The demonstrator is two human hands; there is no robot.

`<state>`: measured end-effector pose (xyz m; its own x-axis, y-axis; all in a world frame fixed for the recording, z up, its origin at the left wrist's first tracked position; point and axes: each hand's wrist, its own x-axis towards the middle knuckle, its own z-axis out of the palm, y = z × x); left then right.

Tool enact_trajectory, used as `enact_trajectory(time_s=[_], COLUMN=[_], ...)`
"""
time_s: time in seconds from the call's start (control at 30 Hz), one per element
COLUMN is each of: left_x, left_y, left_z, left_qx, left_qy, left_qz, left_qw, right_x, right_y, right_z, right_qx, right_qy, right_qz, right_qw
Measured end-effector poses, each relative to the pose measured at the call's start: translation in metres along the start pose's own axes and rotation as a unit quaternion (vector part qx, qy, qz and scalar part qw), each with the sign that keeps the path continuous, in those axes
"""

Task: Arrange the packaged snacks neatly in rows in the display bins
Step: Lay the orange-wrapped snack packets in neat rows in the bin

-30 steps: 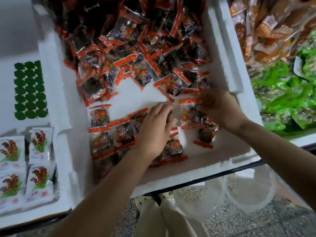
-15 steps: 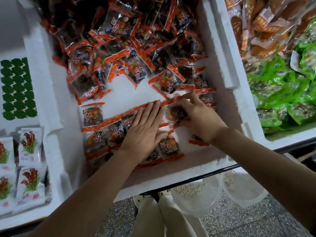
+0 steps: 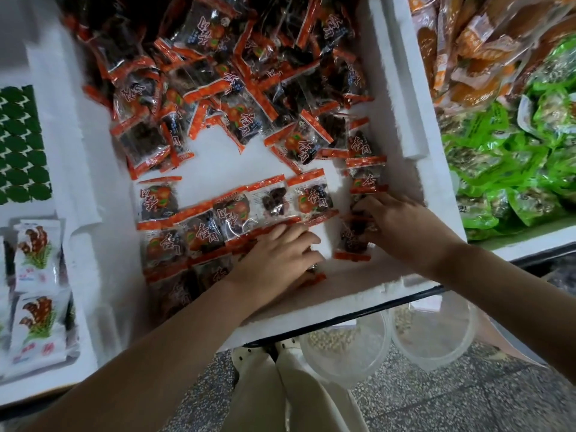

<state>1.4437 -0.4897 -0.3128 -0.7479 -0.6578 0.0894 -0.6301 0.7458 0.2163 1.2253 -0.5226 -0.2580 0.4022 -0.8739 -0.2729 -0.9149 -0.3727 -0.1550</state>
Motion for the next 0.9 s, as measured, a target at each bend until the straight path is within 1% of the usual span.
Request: enact_trajectory(time_s=[0.07, 0.17, 0.27, 0.33, 0.43, 0.53, 0.6, 0.7, 0.77, 0.83, 0.9], left_x=[-0.002, -0.009, -0.016, -0.017, -0.017, -0.017, -0.018, -0.019, -0.018, -0.016, -0.014], left_y=[0.0, -0.004, -0.008, -0.007, -0.003, -0.002, -0.002, -0.003, -0.005, -0.008, -0.013], left_z=[0.0, -0.004, -0.009, -0.01, -0.012, -0.013, -0.013, -0.012, -0.013, -0.014, -0.018], left_qx=[0.014, 0.005, -0.021, -0.026, -0.038, -0.032, -0.034, -0.031, -0.025, -0.016, -0.007], left_qy=[-0.004, -0.012, -0.019, -0.025, -0.018, -0.013, -0.017, -0.007, 0.014, 0.025, 0.001], left_qz=[0.004, -0.015, -0.037, -0.047, -0.058, -0.058, -0.05, -0.026, -0.025, -0.066, -0.119], left_qw=[1.0, 1.0, 0.999, 0.998, 0.997, 0.998, 0.998, 0.999, 0.999, 0.997, 0.993], right_x=[0.003, 0.008, 0.017, 0.024, 0.03, 0.033, 0.031, 0.026, 0.026, 0.029, 0.032], right_y=[-0.001, -0.004, -0.009, -0.013, -0.021, -0.026, -0.028, -0.031, -0.032, -0.034, -0.037], right_z=[0.0, -0.006, -0.012, -0.011, -0.001, 0.008, 0.009, 0.007, 0.006, 0.007, 0.01], right_qx=[0.018, 0.057, 0.174, 0.22, 0.206, 0.2, 0.176, 0.089, 0.094, 0.108, 0.115], right_qy=[-0.036, -0.082, -0.08, -0.079, -0.083, -0.07, -0.056, 0.016, 0.05, 0.047, 0.016], right_qz=[0.023, 0.051, 0.05, 0.043, 0.024, 0.02, 0.028, 0.038, 0.046, 0.048, 0.035], right_qw=[0.999, 0.994, 0.98, 0.971, 0.975, 0.977, 0.982, 0.995, 0.993, 0.992, 0.993])
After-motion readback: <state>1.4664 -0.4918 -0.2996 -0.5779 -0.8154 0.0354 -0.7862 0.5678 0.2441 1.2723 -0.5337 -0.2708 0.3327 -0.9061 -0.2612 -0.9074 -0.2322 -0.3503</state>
